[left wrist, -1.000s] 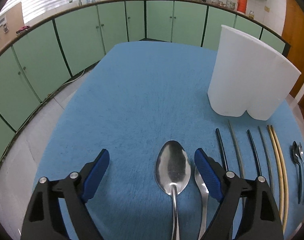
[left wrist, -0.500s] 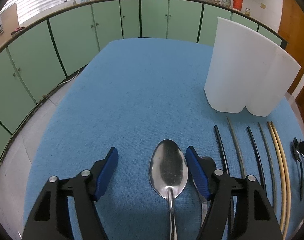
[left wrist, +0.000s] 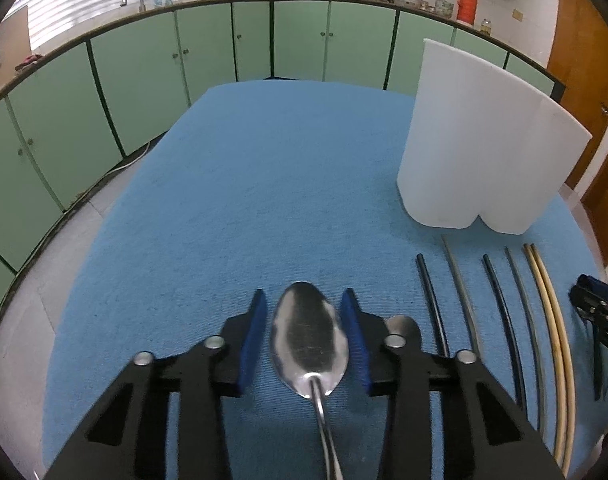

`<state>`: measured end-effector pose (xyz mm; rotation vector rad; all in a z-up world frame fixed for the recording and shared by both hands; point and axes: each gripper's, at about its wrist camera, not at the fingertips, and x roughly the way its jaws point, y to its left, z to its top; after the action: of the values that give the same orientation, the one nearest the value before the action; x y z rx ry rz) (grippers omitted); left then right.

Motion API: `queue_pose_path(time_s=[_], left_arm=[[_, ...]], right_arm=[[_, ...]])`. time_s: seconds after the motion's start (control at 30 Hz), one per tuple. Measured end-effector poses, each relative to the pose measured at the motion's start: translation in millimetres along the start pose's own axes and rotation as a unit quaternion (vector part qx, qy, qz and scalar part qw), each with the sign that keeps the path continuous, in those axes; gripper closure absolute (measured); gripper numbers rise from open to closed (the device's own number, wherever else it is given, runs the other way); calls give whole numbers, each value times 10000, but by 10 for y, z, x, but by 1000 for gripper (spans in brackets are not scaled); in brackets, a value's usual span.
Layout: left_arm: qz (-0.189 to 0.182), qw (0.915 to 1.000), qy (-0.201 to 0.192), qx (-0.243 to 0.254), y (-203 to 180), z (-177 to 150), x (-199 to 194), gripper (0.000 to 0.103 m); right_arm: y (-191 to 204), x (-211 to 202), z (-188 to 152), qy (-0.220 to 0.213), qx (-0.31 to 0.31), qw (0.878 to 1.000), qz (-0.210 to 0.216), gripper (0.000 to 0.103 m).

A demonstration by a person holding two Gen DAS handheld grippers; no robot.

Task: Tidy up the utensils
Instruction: 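Grasp the large silver spoon with the left tool while the right tool grasps the black spoon, then lift both spoons over the white holder and open both tools to drop them in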

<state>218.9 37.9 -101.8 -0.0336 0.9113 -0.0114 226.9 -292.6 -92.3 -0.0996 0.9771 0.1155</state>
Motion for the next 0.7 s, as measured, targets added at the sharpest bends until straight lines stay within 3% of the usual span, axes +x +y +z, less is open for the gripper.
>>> queue_pose_path(time_s=[0.27, 0.7], left_arm=[[-222, 9996, -184, -36, 39, -34, -170, 69], [-491, 9877, -1480, 133, 60, -203, -915, 69]], right_arm=[[-36, -177, -68, -308, 111, 9993, 174, 69], [-96, -863, -155, -1274, 214, 9896, 635, 69]])
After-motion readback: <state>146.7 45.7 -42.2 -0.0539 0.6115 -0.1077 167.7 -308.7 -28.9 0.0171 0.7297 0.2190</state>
